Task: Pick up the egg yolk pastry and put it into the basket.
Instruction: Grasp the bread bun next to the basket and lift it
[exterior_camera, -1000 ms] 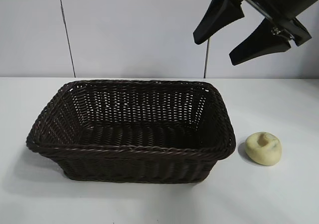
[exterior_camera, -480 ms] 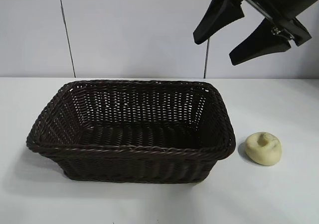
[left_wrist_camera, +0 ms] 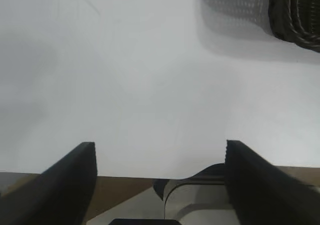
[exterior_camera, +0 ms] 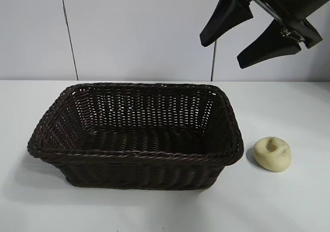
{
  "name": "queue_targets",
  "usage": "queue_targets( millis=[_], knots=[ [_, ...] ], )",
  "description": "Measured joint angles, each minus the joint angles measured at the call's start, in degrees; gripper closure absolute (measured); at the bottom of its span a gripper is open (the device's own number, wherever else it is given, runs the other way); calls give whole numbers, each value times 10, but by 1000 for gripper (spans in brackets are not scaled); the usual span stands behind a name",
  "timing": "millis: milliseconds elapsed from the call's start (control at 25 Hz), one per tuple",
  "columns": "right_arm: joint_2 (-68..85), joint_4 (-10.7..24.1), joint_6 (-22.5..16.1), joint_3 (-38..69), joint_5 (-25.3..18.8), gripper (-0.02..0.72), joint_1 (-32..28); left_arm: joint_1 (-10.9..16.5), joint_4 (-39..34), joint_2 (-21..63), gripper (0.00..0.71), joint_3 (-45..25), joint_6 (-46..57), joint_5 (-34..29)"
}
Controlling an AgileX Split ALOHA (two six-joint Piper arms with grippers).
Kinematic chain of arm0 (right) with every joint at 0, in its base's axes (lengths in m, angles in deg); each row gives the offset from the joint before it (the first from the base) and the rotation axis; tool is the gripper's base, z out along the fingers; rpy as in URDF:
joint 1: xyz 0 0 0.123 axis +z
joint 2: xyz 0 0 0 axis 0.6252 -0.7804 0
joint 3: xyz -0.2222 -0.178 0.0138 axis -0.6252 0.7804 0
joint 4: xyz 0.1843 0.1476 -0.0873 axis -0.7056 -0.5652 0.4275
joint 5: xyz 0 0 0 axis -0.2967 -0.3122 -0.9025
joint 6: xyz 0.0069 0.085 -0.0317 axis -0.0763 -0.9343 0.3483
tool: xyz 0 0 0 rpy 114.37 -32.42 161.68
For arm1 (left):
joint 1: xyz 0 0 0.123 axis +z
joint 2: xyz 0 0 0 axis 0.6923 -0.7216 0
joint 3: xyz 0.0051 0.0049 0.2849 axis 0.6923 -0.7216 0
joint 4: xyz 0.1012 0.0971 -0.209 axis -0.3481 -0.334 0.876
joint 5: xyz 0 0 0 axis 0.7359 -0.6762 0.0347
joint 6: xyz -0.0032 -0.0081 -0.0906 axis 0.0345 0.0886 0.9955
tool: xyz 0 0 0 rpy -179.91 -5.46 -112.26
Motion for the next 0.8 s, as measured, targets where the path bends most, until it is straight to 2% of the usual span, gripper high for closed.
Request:
queue_targets(
  millis=[200, 360, 800],
  knots=[
    [0, 0, 0, 0, -1, 164, 0, 0, 0, 115, 193, -62, 0, 25],
    [0, 0, 0, 0, -2, 164, 0, 0, 0, 174, 193, -112, 0, 45],
    [0, 0, 0, 0, -8, 164, 0, 0, -1, 194, 193, -126, 0, 45]
  ],
)
